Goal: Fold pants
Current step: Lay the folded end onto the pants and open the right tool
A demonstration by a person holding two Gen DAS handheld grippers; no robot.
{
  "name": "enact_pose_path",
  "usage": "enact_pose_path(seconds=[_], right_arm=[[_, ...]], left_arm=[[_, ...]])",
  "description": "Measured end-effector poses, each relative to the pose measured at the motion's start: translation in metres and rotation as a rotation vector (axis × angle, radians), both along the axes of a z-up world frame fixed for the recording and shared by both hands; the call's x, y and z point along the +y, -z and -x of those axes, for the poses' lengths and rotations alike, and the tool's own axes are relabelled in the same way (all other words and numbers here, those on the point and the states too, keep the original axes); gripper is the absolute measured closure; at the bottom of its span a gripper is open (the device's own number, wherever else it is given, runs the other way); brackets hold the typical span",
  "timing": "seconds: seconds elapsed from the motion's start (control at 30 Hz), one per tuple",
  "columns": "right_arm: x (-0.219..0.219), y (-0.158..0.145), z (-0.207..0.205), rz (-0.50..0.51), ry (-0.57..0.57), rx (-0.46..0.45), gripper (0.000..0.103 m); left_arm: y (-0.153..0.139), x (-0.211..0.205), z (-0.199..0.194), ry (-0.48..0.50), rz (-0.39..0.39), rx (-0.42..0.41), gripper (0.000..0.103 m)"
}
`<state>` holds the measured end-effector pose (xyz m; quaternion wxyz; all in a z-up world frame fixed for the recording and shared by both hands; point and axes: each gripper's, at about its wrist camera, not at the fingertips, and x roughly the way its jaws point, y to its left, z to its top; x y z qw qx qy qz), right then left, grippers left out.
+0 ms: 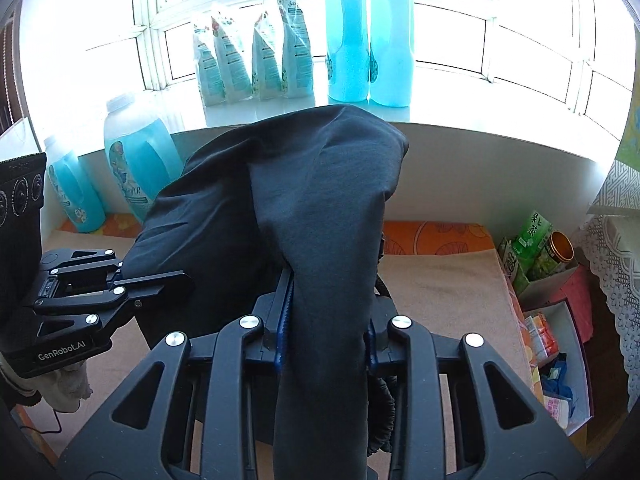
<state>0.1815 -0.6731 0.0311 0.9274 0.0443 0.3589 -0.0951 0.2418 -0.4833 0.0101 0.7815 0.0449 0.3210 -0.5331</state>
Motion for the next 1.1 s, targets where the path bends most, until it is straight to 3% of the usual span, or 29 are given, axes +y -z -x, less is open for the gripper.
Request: enact_pose_path(seconds=[0.23,0.5,0.57,0.67,1.1], right_arm=[[-0.031,0.04,-0.06,0.002,-0.004,0.084,0.074],[-0.056,0.088,-0.096,0.006,0.002,0.167,0.073],[-0.064,0.097,-0.103,0.049,0.044,0.213,0.065],[-0.077,0.1,-0.1,0.127,0.147,0.253,0.052],[-0.053,0.077,-0.057,0.05,0.138,0.166,0.051]], left_arm=[[0.032,-0.023,-0.05,-0.04,-0.034,0.023,0.098],[0.078,-0.027,-0.088,-0.096,-0.092,0.095,0.098],[0.089,-0.025,-0.094,-0.125,-0.123,0.099,0.098],[0.093,-0.018,-0.095,-0.139,-0.149,0.107,0.092],[0.073,-0.005,-0.085,-0.15,-0.148,0.093,0.08]])
